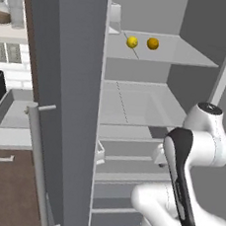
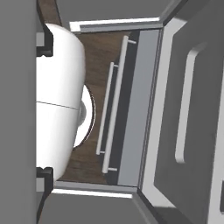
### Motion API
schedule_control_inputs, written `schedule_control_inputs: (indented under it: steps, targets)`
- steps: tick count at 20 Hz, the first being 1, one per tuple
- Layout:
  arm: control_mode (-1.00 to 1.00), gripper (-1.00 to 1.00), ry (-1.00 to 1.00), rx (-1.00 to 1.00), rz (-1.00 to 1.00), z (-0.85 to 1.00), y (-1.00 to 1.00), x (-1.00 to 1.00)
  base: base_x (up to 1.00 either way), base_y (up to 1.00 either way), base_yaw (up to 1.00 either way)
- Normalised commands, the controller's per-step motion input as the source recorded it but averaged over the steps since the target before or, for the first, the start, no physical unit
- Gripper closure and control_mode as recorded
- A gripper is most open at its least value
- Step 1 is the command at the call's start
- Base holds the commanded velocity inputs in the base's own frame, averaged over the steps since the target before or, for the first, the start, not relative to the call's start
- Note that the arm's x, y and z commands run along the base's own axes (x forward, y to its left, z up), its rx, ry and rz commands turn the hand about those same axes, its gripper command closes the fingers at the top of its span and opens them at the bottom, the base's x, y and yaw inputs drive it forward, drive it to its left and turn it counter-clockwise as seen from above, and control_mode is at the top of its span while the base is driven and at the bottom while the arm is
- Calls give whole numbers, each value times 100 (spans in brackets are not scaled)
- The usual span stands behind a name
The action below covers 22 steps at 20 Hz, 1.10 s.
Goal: Place one lemon and one fish in each tupperware on the nearby counter, to pack two identical lunches.
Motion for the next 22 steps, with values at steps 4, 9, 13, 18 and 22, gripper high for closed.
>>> schedule_control_inputs:
  steps: [4,9,13,18,22]
  targets:
    - [-100,-100,-50,-12,0,54,6,-2,0,0,0]
    - [-100,-100,-42,-2,0,98,0,0,0,0,0]
    - [-100,-100,-19,0,0,100,0,11,0,0,0]
    - [-100,-100,-6,0,0,100,2,34,0,0,0]
    - [-100,-100,0,2,0,100,9,57,0,0,0]
